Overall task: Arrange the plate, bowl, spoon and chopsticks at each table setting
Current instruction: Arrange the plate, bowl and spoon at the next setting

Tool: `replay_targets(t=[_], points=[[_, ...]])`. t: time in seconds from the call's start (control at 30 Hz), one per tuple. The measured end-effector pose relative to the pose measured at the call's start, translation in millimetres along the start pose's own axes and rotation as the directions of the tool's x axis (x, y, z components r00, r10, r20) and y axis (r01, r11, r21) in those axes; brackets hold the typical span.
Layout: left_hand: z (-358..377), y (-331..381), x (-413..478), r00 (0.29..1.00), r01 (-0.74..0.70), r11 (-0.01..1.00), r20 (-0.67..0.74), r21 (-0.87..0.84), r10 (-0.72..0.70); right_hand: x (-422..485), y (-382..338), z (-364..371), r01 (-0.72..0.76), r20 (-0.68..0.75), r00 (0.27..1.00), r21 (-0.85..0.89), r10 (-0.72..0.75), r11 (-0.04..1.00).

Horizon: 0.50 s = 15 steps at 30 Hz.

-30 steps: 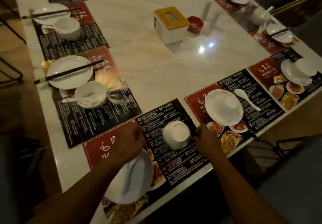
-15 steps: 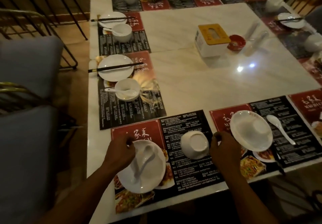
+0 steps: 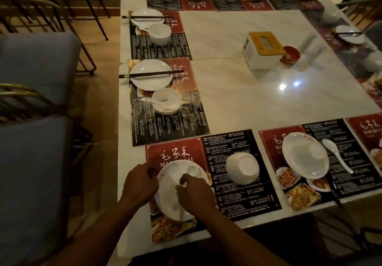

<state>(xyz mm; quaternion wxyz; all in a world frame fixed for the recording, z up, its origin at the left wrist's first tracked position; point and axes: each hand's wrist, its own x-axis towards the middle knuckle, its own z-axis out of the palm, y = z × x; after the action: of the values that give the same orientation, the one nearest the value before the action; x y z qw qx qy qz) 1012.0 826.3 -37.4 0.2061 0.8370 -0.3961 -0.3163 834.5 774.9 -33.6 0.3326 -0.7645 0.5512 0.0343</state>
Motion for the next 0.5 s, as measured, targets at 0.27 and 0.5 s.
replay_targets(t=[0.27, 0.5], points=[[-9.2, -10.7, 10.9, 0.999, -0.011, 1.0, 0.044, -0.027, 0.013, -5.6, -0.5, -15.7, -0.128, -0.004, 0.991, 0.231, 0.133, 0.965], [-9.0, 2.9, 13.2, 0.998, -0.054, 0.996, 0.016, -0.073, 0.055, 39.7, 29.7, -70.4, -0.149, -0.171, 0.966, 0.255, 0.196, 0.955]])
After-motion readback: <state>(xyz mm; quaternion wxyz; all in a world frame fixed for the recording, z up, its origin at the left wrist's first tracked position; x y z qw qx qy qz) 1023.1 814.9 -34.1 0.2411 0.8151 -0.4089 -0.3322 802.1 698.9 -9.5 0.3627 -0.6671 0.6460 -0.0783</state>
